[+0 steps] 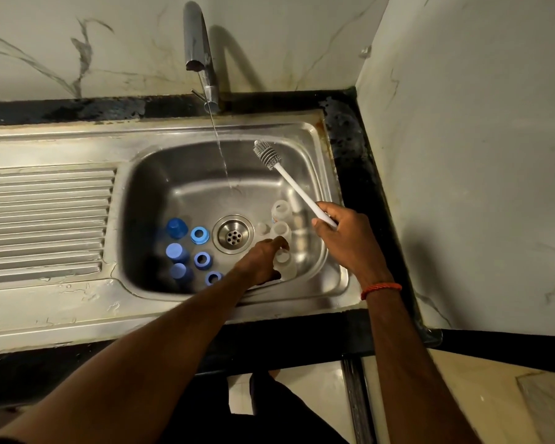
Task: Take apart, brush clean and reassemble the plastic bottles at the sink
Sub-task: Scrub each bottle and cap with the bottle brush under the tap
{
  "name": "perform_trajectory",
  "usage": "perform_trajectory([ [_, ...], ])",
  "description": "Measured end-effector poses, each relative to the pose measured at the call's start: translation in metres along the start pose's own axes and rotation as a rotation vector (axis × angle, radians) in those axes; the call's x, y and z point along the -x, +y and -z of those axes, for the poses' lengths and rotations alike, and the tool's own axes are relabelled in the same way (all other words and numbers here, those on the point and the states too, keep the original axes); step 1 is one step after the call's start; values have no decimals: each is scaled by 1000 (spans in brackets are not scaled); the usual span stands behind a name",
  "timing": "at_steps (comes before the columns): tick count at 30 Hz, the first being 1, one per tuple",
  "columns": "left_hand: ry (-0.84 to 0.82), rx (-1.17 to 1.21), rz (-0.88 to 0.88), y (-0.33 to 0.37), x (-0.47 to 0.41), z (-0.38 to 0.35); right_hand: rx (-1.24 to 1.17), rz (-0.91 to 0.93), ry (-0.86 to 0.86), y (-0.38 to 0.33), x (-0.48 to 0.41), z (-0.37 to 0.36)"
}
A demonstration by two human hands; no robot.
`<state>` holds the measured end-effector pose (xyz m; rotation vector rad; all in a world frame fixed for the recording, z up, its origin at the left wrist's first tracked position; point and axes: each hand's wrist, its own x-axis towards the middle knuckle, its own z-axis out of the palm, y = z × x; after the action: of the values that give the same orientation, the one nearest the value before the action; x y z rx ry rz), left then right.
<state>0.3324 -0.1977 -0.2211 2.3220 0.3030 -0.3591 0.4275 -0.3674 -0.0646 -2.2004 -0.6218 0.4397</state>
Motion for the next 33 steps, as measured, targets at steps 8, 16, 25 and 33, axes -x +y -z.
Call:
perform_trajectory([
  [8, -49, 0, -14, -5, -1, 4, -23, 13, -5, 3, 5, -4],
  [16, -91, 159, 89, -19, 2, 23, -42, 0, 4, 8, 5, -3],
  [25, -175, -243, 189, -42, 2, 41, -59, -11, -19, 9, 2, -11],
  [33, -353, -372, 194, -47, -3, 32, -41, -14, -23, 8, -8, -14],
])
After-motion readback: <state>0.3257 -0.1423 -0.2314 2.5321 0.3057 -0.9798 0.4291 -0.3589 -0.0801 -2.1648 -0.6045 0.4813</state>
